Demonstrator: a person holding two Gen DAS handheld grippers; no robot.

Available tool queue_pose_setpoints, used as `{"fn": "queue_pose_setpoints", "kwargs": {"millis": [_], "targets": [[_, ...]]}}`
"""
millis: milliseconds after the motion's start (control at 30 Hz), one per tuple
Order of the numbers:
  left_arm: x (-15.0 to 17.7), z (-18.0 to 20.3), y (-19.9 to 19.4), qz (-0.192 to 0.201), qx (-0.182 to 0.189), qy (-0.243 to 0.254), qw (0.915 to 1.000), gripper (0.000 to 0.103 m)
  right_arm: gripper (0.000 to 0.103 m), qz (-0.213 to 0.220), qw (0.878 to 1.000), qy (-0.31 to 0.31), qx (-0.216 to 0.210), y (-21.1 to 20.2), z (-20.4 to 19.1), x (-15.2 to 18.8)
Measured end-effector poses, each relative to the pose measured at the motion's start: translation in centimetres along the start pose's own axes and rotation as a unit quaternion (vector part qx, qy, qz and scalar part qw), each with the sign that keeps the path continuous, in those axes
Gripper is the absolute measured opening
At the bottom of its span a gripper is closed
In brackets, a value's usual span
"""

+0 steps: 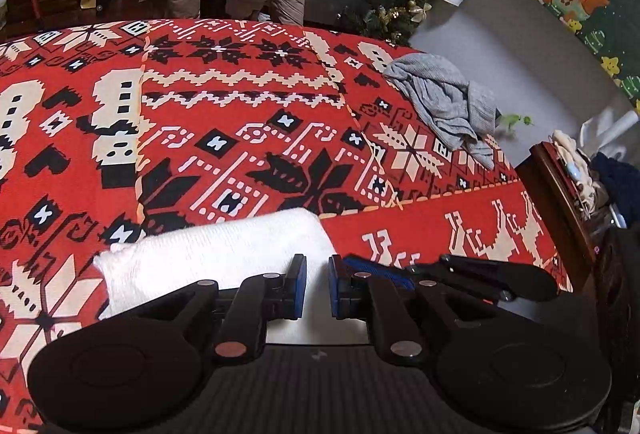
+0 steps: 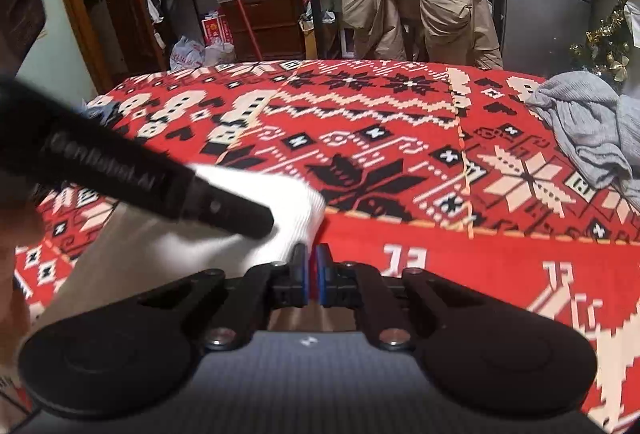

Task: Fold clothes
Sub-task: 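Press along the folded cream sweater's edge with both open tools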

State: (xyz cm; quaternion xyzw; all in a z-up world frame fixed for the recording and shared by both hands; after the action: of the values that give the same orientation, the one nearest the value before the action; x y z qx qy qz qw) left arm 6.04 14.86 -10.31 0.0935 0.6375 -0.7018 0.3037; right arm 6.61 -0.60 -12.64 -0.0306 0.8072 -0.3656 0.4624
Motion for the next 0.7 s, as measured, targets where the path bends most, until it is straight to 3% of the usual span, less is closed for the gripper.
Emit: {"fn": "queue_pose_setpoints", "kwargs": {"millis": [267,467,700], "targets": [[-0.8,-0.4,-0.4,0.006,0.001,-0.012,0.9999,0.011,0.007,0.008,1.000,0.017,0.009,1.3,1.2,-1.5],[-0.4,-1.5,-0.2,0.004,-0.011,-0.018,0.9998,0.011,0.007,-0.006,1.000,0.001,0.014,0.2,0.5,0.2],[1.3,-0.9,-1.0,0.002,0.007,-0.011,0.9999,0.011,0.002,-0.018,0.999,-0.033,0.015,-0.6,-2.1,2.1]]}}
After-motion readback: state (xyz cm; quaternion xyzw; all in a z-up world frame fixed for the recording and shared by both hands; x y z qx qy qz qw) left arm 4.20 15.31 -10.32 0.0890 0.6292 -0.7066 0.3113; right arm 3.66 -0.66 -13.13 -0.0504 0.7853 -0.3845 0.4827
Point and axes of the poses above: each gripper's, at about its wrist camera, not at the fingertips, and y roughly the way its jaws point, z to its right, x to its underside, the point moved 2 cm from there along y, roughly the way its jaws point, and after that the axes turned 15 degrees about -x, right-handed, at the moved point
